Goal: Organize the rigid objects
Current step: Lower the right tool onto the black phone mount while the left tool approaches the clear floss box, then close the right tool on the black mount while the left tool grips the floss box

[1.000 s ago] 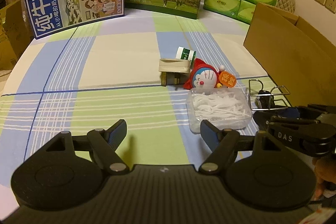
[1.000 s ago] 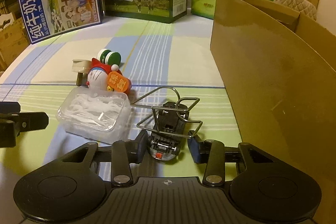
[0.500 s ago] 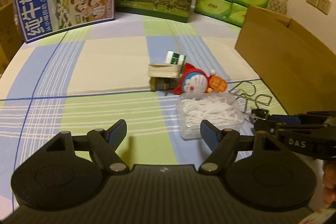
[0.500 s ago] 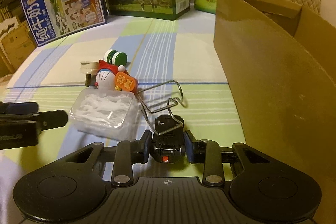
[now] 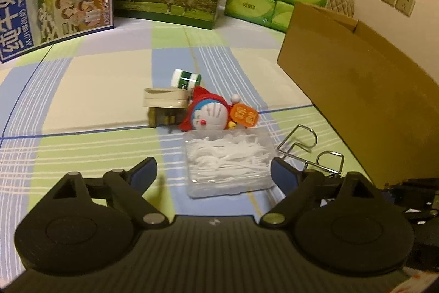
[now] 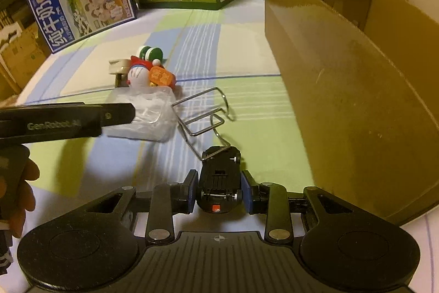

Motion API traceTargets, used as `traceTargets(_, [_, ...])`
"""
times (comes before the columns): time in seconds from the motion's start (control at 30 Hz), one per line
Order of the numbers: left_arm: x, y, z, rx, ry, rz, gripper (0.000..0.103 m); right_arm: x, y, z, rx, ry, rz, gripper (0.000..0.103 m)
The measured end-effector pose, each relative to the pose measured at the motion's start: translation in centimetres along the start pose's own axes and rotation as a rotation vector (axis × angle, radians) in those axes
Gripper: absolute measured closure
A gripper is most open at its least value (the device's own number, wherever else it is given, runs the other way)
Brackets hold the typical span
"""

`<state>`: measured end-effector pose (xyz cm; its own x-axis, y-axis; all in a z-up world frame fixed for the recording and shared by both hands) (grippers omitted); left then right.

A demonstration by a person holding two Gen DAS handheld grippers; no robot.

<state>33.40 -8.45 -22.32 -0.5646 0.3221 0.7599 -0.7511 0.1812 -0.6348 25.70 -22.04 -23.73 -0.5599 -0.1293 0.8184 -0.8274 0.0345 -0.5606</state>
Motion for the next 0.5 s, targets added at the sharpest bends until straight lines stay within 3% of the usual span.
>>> traceTargets(0.1, [-0.9,0.0,0.6,-0.009,-0.001,-0.009,0.011,-0.3,0.2,0.2,-0.022,-0.013,-0.012,0.074])
traceTargets(0.33, [-1.9,-0.2,1.6,-0.015,0.015,-0.024,0.011,0.2,0.5,0.7,-0.057,-0.041,-0.016,0.074])
traceTargets(0.5, [-2.3,-0.1,1.3,-0.029,-0.033,-0.033,0.012,0.7,1.0,0.5,-0.020,-0.010,-0.009,0.074])
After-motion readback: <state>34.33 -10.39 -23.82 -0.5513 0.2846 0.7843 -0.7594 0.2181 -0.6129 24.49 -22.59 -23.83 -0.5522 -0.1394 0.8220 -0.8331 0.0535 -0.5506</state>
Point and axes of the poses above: each gripper's, at about its wrist camera, not at the fingertips, and x roughly against the way its jaws point, z to its right, y to its underside, the point moved 10 cm from there along -x, roughly the way its jaws point, and after that the axes turned 6 degrees about -z, right-handed, at the moved point
